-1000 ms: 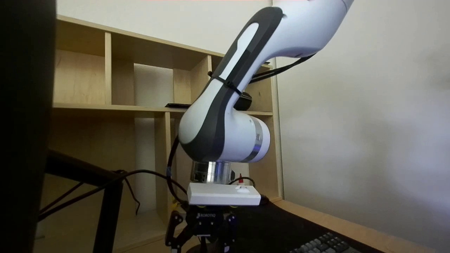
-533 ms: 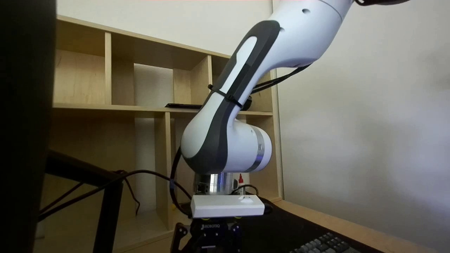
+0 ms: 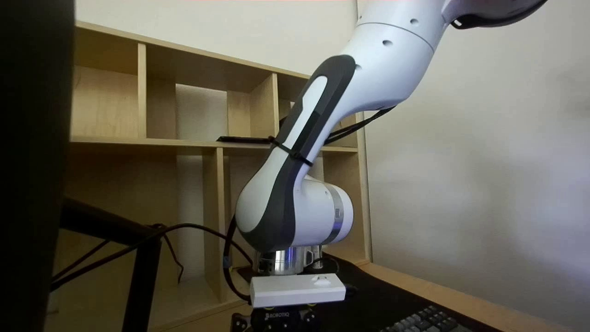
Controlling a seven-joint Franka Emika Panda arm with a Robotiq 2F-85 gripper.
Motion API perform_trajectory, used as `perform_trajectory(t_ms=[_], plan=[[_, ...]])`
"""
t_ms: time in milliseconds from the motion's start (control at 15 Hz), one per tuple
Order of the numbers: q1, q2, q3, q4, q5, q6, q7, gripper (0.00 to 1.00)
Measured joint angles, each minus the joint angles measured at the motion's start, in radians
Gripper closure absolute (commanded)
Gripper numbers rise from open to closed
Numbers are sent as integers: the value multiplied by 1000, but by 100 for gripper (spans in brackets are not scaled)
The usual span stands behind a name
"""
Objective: Move the headphones to the right
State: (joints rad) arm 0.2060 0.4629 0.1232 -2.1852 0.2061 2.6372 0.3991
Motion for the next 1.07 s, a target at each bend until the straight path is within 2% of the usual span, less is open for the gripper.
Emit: perform_trajectory(t_ms=[133, 267, 333, 467, 800, 1067], plan=[[1, 13, -6, 10, 0, 0, 9, 0], [2, 30, -11, 18, 0, 0, 15, 0], [2, 37, -13, 22, 0, 0, 18, 25], [6, 50, -19, 29, -1, -1, 22, 32], [12, 67, -26, 43, -1, 0, 23, 68], [15, 69, -36, 46, -3, 1, 24, 93]])
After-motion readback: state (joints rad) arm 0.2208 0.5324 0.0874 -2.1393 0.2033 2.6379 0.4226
